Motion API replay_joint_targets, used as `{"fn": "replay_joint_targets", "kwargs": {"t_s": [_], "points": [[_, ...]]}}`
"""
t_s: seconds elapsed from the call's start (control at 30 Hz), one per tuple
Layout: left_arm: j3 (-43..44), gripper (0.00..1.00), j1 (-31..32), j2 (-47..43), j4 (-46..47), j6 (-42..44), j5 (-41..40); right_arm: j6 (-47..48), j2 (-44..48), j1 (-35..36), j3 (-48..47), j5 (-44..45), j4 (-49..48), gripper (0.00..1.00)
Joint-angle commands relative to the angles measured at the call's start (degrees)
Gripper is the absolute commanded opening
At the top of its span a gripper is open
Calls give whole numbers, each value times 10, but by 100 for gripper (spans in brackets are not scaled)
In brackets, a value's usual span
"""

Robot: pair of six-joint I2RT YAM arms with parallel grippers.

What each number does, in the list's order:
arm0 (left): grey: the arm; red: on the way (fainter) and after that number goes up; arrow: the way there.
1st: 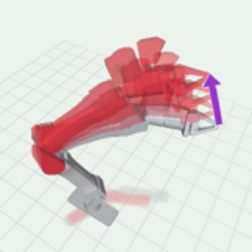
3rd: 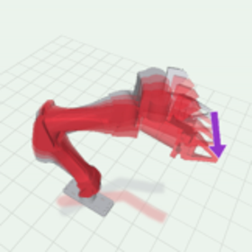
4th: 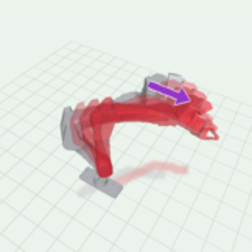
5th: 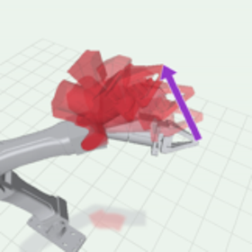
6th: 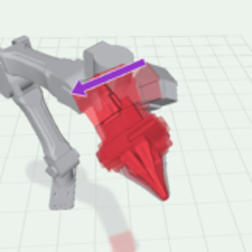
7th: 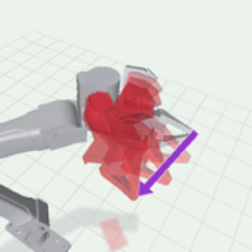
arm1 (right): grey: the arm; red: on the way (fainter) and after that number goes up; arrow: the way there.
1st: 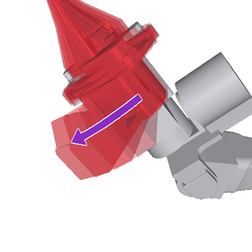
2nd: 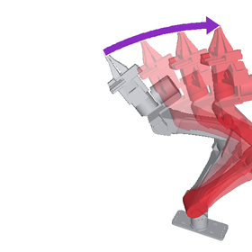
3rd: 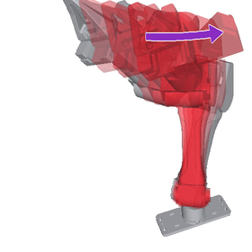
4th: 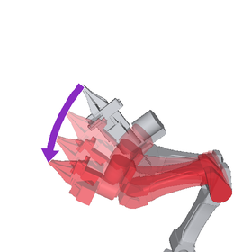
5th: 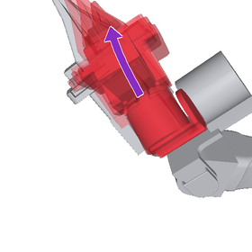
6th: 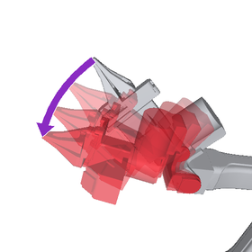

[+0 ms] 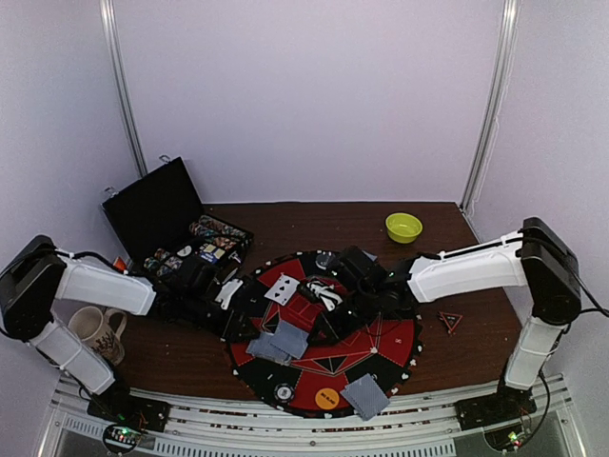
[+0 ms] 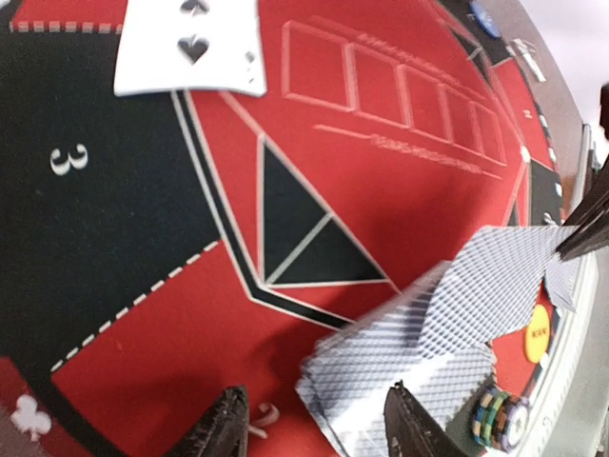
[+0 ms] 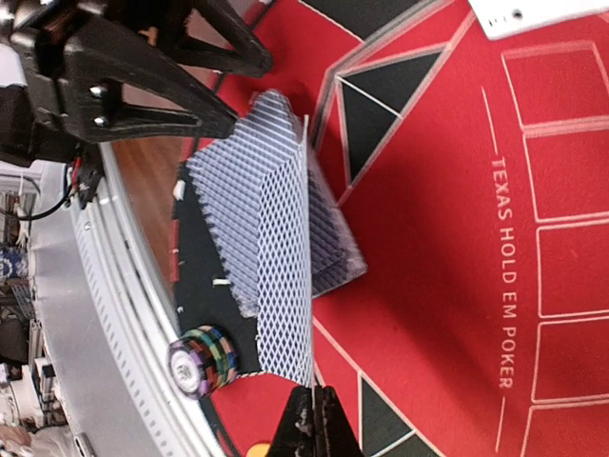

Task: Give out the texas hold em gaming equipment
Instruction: Pick up the poker card from the face-down deck piles, then pass from the right arm to the left

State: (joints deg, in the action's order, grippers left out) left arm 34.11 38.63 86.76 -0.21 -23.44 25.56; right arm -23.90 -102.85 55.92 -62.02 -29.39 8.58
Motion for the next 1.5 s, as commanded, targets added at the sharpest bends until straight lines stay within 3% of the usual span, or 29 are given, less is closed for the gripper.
{"fn": "replay_joint_targets", "kwargs": {"t_s": [0.0,0.2,0.4,0.83,1.1,1.2,1.3,1.47], "points": [[31,53,4,-85,-24,55,-11,70,49,-2,-40,6,76,0],[58,73,3,-163,-15,135,106,175,89,0,-87,0,162,0],[83,76,2,-164,-48,218,207,258,131,9,-112,-3,206,0],[91,23,5,-139,-24,216,256,279,138,25,-131,8,208,0],[92,28,21,-132,-19,219,279,281,138,25,-135,16,199,0],[92,17,26,-128,-16,219,276,283,139,25,-136,15,198,0],[94,0,32,-124,-8,216,276,283,142,25,-134,14,194,0],[93,0,34,-146,-3,226,246,281,151,24,-125,21,190,0]]}}
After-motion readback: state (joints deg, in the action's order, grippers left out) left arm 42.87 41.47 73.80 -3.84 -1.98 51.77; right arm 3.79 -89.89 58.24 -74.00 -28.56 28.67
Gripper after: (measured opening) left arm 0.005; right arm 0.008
